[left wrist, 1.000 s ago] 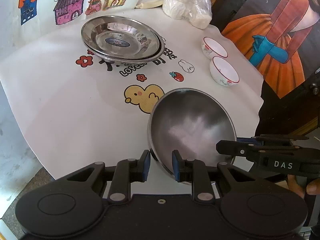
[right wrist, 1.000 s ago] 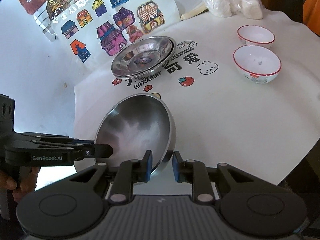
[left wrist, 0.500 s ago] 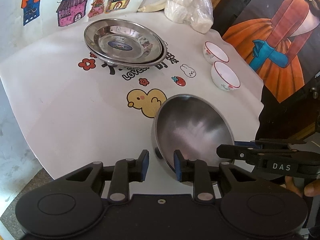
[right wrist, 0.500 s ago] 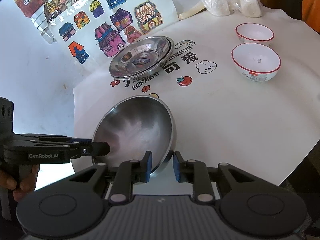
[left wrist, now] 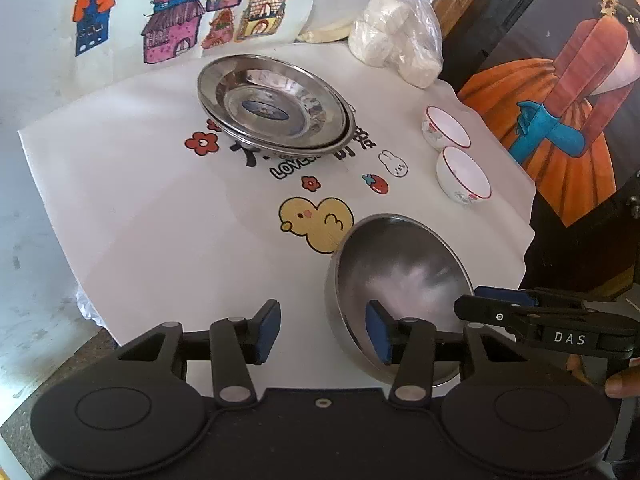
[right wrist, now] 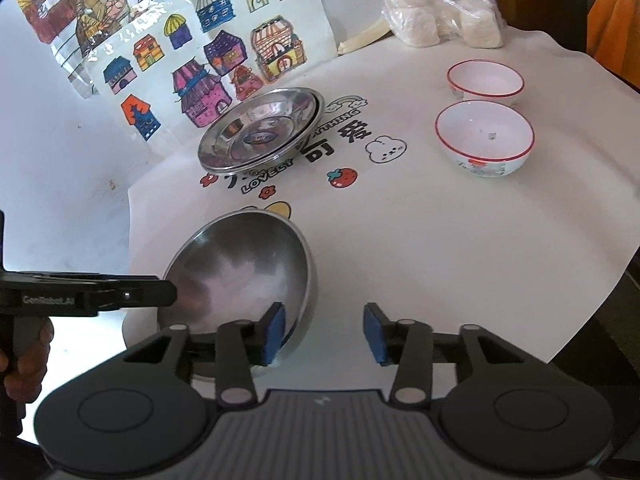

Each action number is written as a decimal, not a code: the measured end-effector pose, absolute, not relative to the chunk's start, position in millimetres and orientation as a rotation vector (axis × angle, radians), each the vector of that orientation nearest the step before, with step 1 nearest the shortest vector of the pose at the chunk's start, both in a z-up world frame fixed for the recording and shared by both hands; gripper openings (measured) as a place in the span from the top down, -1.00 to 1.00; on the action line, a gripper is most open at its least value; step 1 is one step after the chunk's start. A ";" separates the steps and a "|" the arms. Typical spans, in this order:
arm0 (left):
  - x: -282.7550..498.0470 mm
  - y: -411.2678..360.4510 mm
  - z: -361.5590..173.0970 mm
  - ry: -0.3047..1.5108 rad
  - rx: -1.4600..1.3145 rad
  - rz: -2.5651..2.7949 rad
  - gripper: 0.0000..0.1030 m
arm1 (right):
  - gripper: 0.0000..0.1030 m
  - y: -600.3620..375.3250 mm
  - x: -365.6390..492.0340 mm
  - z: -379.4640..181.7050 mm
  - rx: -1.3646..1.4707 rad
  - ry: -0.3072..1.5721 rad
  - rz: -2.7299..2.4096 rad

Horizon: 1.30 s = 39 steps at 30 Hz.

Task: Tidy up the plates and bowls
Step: 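Lower the steel bowl onto the table and open both tools, then move both tools to the larger red-rimmed white bowl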

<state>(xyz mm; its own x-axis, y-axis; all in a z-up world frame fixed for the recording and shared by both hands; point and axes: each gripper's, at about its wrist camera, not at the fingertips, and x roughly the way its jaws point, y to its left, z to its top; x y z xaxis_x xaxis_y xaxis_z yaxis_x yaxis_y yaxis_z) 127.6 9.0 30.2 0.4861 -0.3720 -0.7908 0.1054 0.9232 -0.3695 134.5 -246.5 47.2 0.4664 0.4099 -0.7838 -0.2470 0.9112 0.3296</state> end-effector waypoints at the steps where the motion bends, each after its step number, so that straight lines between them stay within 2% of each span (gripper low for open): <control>1: 127.7 10.5 31.0 1.024 -0.289 -0.293 0.02 | -0.12 -247.7 134.6 47.3 0.179 1.005 0.400; 3: 128.7 13.3 34.0 1.015 -0.293 -0.284 -0.05 | -0.16 -250.2 134.8 48.2 0.178 0.996 0.394; 6: 131.9 16.1 39.2 0.994 -0.300 -0.265 -0.24 | -0.32 -255.1 136.0 50.5 0.182 0.981 0.385; 8: 135.1 16.4 42.9 0.978 -0.298 -0.251 -0.44 | -0.50 -258.6 136.6 52.4 0.181 0.967 0.377; 11: 142.5 14.0 46.2 0.962 -0.288 -0.249 -0.53 | -0.76 -264.6 137.7 54.2 0.182 0.942 0.361; 13: 149.4 13.5 46.7 0.958 -0.295 -0.242 -0.68 | -0.82 -267.5 138.3 54.6 0.174 0.924 0.354; 17: 162.9 10.4 47.2 0.943 -0.329 -0.225 -0.84 | -0.95 -277.1 140.9 53.4 0.185 0.891 0.330; 26: 193.8 -21.2 48.8 0.930 -0.300 -0.245 -0.97 | -0.99 -300.5 152.4 45.1 0.201 0.829 0.240; 32: 225.2 -51.2 44.7 0.949 -0.289 -0.251 -0.98 | -0.99 -307.5 152.9 37.5 0.099 0.669 0.051; 39: 261.4 -104.8 42.8 0.969 -0.229 -0.324 -0.98 | -0.99 -319.2 171.0 26.8 0.127 0.558 -0.084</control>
